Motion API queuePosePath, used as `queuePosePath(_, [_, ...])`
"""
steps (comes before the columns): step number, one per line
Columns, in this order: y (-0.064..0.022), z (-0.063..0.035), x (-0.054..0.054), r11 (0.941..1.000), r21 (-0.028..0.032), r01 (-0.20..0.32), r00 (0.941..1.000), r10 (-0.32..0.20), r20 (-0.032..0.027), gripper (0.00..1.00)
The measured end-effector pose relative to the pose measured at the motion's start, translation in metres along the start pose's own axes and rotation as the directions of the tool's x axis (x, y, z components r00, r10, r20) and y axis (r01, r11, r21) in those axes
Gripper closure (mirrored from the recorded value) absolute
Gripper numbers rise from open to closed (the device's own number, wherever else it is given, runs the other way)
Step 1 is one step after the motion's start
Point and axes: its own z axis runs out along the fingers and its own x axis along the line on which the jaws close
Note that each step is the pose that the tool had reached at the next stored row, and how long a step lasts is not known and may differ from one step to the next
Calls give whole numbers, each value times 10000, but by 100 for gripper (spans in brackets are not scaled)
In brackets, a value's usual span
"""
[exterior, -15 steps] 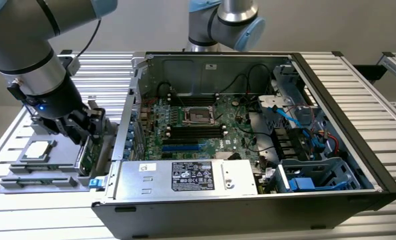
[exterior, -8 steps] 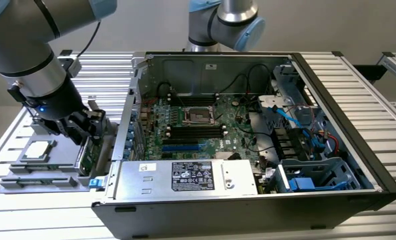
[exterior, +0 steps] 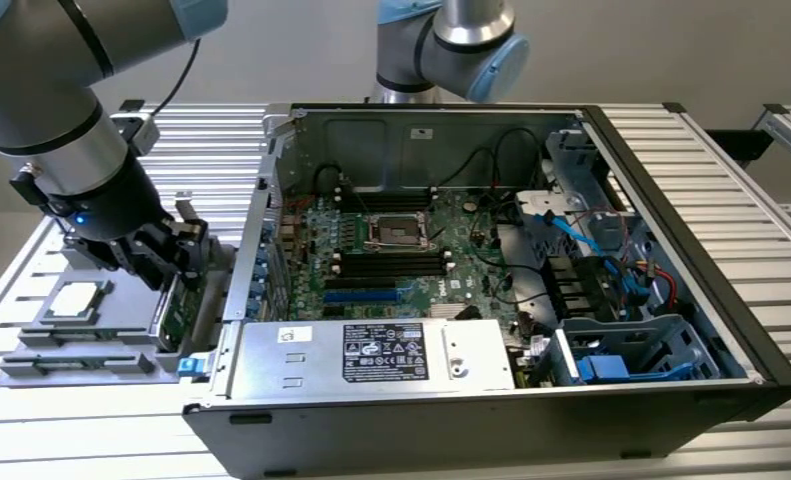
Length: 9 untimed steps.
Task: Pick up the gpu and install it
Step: 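Pick up the gpu and move the gpu toward the slot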
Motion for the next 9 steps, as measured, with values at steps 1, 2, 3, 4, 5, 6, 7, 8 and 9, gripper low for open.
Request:
queuePosePath(1, [0, 0, 2, 10000, 1, 0, 10000, 0, 0, 49])
queuePosePath(2, [-1, 0, 4, 10000, 1, 0, 10000, 0, 0, 49])
queuePosePath(3, [-1, 0, 5, 10000, 0, -1, 10000, 1, 0, 49])
queuePosePath(4, [-1, 1, 6, 10000, 0, 0, 10000, 0, 1, 49])
queuePosePath(5, [-1, 1, 6, 10000, 0, 0, 10000, 0, 1, 49])
queuePosePath(6, [-1, 2, 7, 10000, 1, 0, 10000, 0, 0, 51])
queuePosePath(7, [-1, 3, 7, 10000, 1, -1, 10000, 1, 0, 51])
queuePosePath(8, [-1, 3, 8, 10000, 1, 0, 10000, 0, -1, 58])
queuePosePath(9, [-1, 4, 8, 10000, 2, -1, 10000, 1, -1, 64])
